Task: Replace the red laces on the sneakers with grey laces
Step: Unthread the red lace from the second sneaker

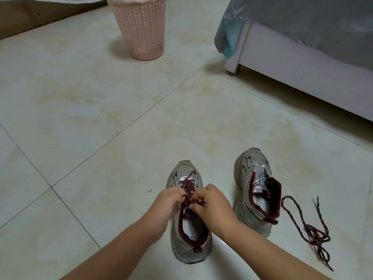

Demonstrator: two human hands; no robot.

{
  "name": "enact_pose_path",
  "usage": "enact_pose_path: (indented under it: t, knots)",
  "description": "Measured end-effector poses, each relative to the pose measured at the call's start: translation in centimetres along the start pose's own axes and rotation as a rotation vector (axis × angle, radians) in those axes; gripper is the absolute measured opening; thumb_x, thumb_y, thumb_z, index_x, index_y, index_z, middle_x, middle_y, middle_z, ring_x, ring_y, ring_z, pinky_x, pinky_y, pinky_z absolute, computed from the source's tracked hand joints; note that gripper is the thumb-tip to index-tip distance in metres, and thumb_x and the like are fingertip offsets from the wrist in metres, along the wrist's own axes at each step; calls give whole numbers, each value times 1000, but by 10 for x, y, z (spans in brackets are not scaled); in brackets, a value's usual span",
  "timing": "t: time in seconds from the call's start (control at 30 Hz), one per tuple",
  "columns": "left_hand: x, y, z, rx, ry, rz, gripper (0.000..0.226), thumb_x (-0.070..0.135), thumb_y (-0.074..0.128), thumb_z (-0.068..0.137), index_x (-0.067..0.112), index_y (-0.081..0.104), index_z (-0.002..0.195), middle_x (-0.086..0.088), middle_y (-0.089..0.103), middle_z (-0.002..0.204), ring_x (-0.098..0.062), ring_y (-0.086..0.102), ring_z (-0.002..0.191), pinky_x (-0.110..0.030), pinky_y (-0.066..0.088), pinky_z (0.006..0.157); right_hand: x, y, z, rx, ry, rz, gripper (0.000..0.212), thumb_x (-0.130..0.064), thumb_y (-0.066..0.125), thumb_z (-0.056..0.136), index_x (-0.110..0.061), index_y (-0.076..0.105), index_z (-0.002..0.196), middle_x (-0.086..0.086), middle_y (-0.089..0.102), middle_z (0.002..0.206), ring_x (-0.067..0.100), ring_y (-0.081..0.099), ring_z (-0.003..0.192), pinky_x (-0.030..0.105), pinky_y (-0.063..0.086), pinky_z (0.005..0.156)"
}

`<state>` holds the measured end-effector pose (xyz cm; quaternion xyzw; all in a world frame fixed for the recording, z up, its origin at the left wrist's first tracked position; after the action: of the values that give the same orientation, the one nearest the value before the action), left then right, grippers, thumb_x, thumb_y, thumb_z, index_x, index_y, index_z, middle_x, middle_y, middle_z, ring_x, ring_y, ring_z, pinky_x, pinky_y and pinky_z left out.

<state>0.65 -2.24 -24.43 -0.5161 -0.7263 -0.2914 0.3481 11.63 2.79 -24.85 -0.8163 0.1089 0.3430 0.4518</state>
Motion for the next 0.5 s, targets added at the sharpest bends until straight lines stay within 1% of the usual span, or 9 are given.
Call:
enact_pose_path:
  t: [0.03,0.07,0.13,0.2,0.27,0.33,0.4,0.47,0.5]
  knots:
    - [2,-2,-1,-20,-1,-18,26,-7,40,82,9,51,65,-6,49,69,-18,47,71,-32,37,74,-1,-2,0,11,-9,5,3,-28,64,83,-27,64,86,-13,37,82,13,46,93,20,32,72]
    - [2,-5,-3,-28,2,-24,22,-4,42,84,8,53,69,-8,51,74,-18,48,75,-34,37,78,-3,-5,-1,12,-24,13,5,-28,64,83,-31,61,80,-14,38,81,11,45,90,17,32,69]
    - [-1,-10,-5,-31,-5,-54,19,-1,47,85,7,53,69,-9,53,73,-18,52,75,-34,40,76,-4,-6,-4,-31,-61,30,23,-25,65,81,-36,49,68,-13,40,82,8,43,86,10,30,64]
    - [-5,-16,-4,-37,-38,-159,26,-1,50,85,10,51,62,-6,56,68,-15,56,67,-32,44,72,-6,-9,-6,-85,-98,72,24,-18,65,80,-31,50,66,-9,43,83,10,45,83,13,32,64]
    - [-7,-24,-2,-1,-65,-289,27,4,51,87,11,51,61,-8,60,69,-16,59,66,-32,47,71,-3,-14,-7,-114,-79,235,19,-11,65,81,-17,54,66,-5,45,74,12,45,73,17,34,63]
    - [-10,-36,2,94,-101,-316,26,13,50,91,11,52,65,-6,62,62,-14,63,60,-28,50,65,4,-19,-9,-134,29,486,26,-13,64,84,-14,49,63,-1,43,64,12,40,62,18,33,58]
    - [-14,-50,8,231,-121,-333,26,18,49,94,13,48,68,1,52,47,-11,56,46,-28,48,63,13,-25,-10,-108,172,609,29,-19,61,87,-12,50,61,4,45,60,15,41,59,22,35,58]
    - [-22,-64,12,366,-169,-354,22,15,49,94,13,43,72,0,40,47,-12,43,40,-30,45,58,22,-35,-12,-50,287,589,37,-24,57,89,-11,50,56,4,49,54,18,43,55,27,36,57]
    - [-25,-71,12,420,-205,-304,20,11,48,93,12,42,74,-3,40,52,-13,40,42,-29,44,54,28,-39,-12,-33,331,456,38,-25,55,90,-11,50,54,5,50,53,20,44,55,28,37,59]
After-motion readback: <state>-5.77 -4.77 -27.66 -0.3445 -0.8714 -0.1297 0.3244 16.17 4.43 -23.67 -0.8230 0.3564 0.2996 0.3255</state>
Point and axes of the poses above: each hand's wrist, its own z-axis towards the middle knuckle, its own y-axis out of the palm, x = y × z, the point moved 6 cm from there along z, towards the middle knuckle
